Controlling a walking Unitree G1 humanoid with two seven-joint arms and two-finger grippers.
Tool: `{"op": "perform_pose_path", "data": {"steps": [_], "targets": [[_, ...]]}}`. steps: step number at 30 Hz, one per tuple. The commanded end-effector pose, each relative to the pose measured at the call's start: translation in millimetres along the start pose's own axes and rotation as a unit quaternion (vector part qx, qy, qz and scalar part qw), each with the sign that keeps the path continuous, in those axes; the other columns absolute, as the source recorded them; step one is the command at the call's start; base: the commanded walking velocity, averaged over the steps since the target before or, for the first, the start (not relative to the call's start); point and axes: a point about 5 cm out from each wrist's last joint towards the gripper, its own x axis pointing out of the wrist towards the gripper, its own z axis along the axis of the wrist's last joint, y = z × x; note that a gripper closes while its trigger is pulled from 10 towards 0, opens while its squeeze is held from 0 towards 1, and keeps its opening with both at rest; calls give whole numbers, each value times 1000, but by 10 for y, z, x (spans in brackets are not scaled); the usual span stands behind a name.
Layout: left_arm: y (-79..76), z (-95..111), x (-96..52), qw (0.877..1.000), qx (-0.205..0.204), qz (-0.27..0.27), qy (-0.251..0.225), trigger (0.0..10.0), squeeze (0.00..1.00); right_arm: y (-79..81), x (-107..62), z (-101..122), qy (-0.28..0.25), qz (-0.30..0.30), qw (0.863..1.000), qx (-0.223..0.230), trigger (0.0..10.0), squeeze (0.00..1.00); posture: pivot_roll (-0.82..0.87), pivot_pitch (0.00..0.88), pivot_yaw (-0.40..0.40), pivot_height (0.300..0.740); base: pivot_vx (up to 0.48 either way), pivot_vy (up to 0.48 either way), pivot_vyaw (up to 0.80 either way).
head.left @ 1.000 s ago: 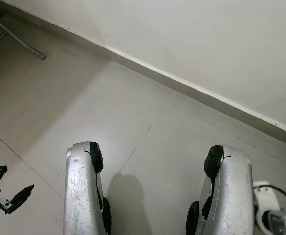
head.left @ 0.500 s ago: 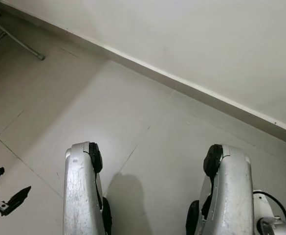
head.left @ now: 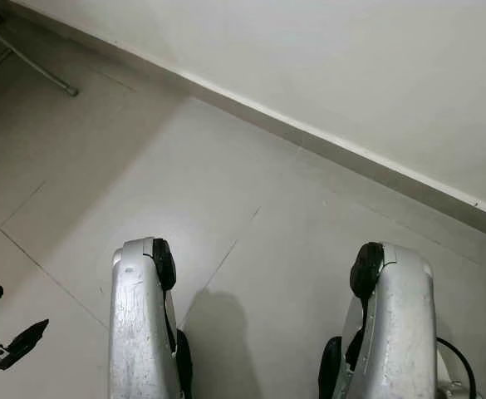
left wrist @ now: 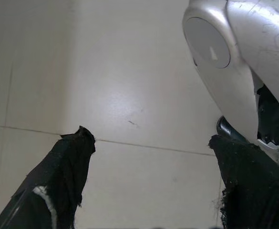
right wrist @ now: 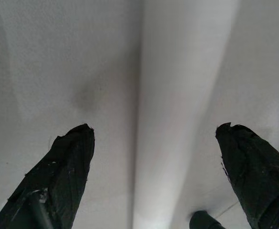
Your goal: Building children table
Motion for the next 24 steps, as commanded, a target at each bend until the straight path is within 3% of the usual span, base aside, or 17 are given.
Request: {"op": "perform_pose_path", "data": {"steps": [1, 9, 15, 16, 17, 18, 19, 20, 24], "targets": [[18, -47, -57, 1000, -3, -1, 22, 10000, 0, 51, 20, -200, 27, 4, 1000, 8, 10000, 0, 182, 454, 68, 300, 0, 0, 0], [-43, -82, -164, 999, -11, -3, 35, 10000, 0, -34, 29, -228, 7, -23, 1000, 10, 10000, 0, 184, 489, 61, 300, 0, 0, 0], [-49, -76, -208, 999, -13, -5, 41, 10000, 0, 73, 50, -207, -3, -12, 1000, -1, 10000, 0, 207, 518, 68, 300, 0, 0, 0], [-50, -78, -220, 999, -13, -5, 42, 10000, 0, 96, 54, -197, -5, -9, 1000, -2, 4941, 0, 210, 521, 67, 300, 0, 0, 0], [-50, -78, -220, 999, -13, -5, 42, 10000, 0, 96, 54, -197, -5, -9, 1000, -2, 4941, 0, 210, 521, 67, 300, 0, 0, 0], [-46, -77, -238, 999, -14, -5, 44, 10000, 0, 120, 57, -178, -11, -4, 1000, 2, 1686, 0, 212, 522, 65, 300, 0, 0, 0], [-43, -75, -250, 999, -14, -5, 46, 10000, 0, 133, 58, -165, -16, -1, 1000, 5, 1686, 0, 212, 522, 65, 300, 0, 0, 0], [-37, -73, -272, 999, -13, -4, 47, 10000, 0, 153, 60, -150, -18, 2, 1000, 6, 0, 0, 218, 522, 65, 300, 0, 0, 0], [-23, -70, -315, 999, -12, -3, 51, 10000, 0, 204, 66, -137, -23, 6, 1000, 7, 0, 0, 231, 523, 70, 300, 0, 0, 0]]}}
